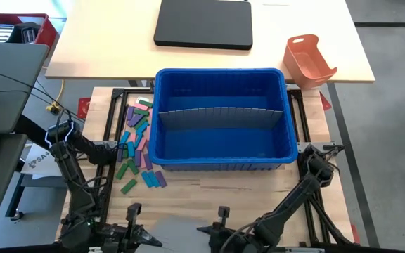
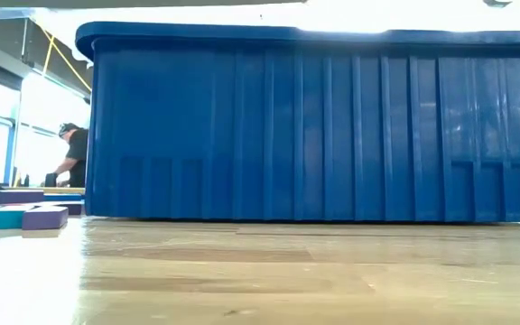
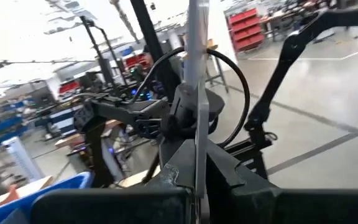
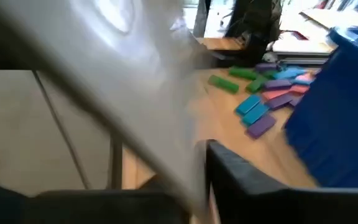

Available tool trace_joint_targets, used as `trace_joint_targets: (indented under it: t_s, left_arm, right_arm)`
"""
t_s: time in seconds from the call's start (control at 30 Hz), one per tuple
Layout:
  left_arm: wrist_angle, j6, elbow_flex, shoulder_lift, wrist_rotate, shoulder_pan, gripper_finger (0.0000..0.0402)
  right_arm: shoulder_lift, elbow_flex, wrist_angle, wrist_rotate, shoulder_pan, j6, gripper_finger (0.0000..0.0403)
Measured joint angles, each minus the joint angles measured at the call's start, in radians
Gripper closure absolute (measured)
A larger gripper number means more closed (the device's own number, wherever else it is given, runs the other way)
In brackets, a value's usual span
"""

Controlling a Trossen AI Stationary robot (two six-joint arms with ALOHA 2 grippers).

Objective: Sort blocks
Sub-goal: Insert the bin divider into the blue bin

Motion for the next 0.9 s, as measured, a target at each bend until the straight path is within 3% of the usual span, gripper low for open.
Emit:
trace_joint_targets:
  t_s: [0.17, 0.27, 0.5, 0.7, 0.9]
  left_arm:
    - [-0.067, 0.001, 0.002, -0.001, -0.173, -0.008, 0.0396]
    - [-0.198, -0.090, 0.004, -0.002, -0.245, 0.001, 0.0396]
    - [-0.557, -0.526, 0.007, -0.005, -0.203, 0.087, 0.0395]
    - [-0.748, -0.738, 0.004, -0.001, -0.204, 0.127, 0.0395]
    - [-0.771, -0.767, 0.002, 0.017, -0.224, 0.130, 0.0391]
  right_arm:
    - [-0.002, 0.000, 0.017, 0.033, 0.040, 0.007, 0.0391]
    - [-0.002, -0.002, 0.034, 0.075, 0.071, 0.006, 0.0397]
    - [-0.012, -0.004, -0.020, 0.149, 0.138, 0.127, 0.0397]
    - [-0.045, -0.003, -0.273, 0.189, 0.158, 0.366, 0.0399]
    - [-0.146, 0.003, -0.600, 0.071, 0.139, 0.621, 0.0400]
